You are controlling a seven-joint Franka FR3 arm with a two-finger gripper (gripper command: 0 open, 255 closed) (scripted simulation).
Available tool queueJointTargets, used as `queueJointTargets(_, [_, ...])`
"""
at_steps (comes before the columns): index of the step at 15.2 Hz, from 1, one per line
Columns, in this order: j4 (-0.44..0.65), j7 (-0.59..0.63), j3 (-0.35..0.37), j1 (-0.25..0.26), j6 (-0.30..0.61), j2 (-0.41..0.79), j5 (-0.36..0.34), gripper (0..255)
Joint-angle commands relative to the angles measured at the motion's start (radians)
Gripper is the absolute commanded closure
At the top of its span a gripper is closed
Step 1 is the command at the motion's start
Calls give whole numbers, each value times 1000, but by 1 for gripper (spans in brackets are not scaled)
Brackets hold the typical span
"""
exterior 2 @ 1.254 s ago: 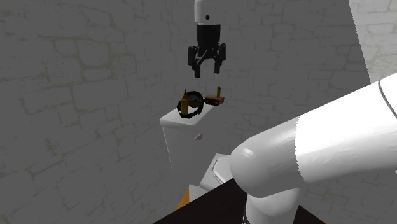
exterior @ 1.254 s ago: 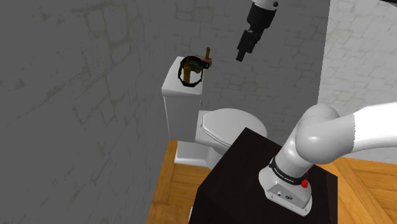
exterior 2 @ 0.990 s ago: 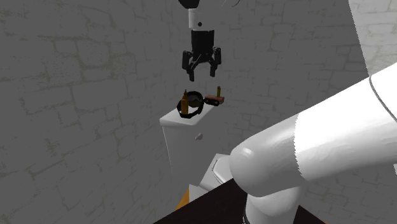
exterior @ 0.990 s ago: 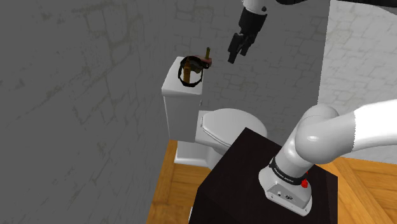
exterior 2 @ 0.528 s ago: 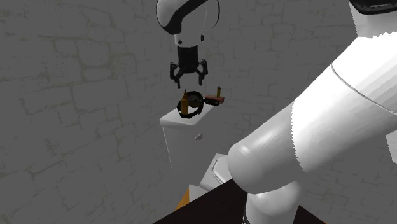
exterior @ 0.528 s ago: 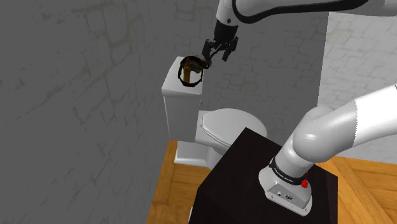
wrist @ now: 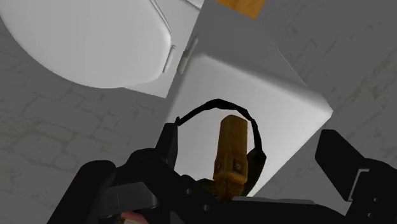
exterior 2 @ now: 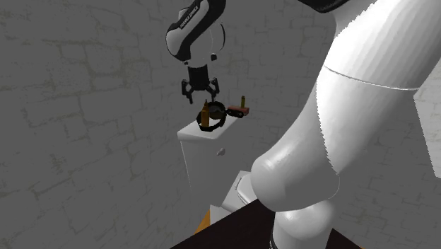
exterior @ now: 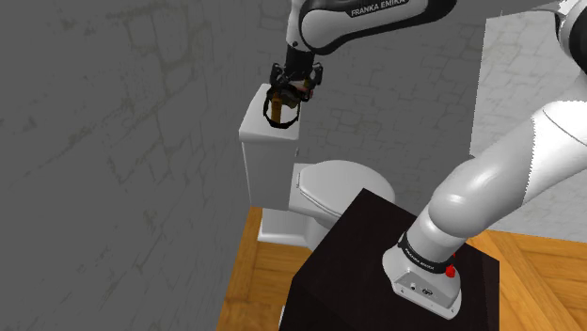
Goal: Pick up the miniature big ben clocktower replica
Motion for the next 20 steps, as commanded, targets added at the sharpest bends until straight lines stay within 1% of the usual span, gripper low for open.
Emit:
queueJointTargets(1, [43, 92, 10, -23, 29, 71, -29, 0])
queueJointTargets(6, [186, 313, 17, -57, 67, 257, -112, 0])
queueJointTargets(11, [353, 508, -12, -67, 71, 434, -181, 0])
queueJointTargets(12, [358, 513, -14, -66, 71, 439, -182, 0])
queueJointTargets(19, [301, 550, -22, -64, 157, 473, -211, 0])
queueJointTargets(20, [301, 550, -22, -64, 157, 473, -210, 0])
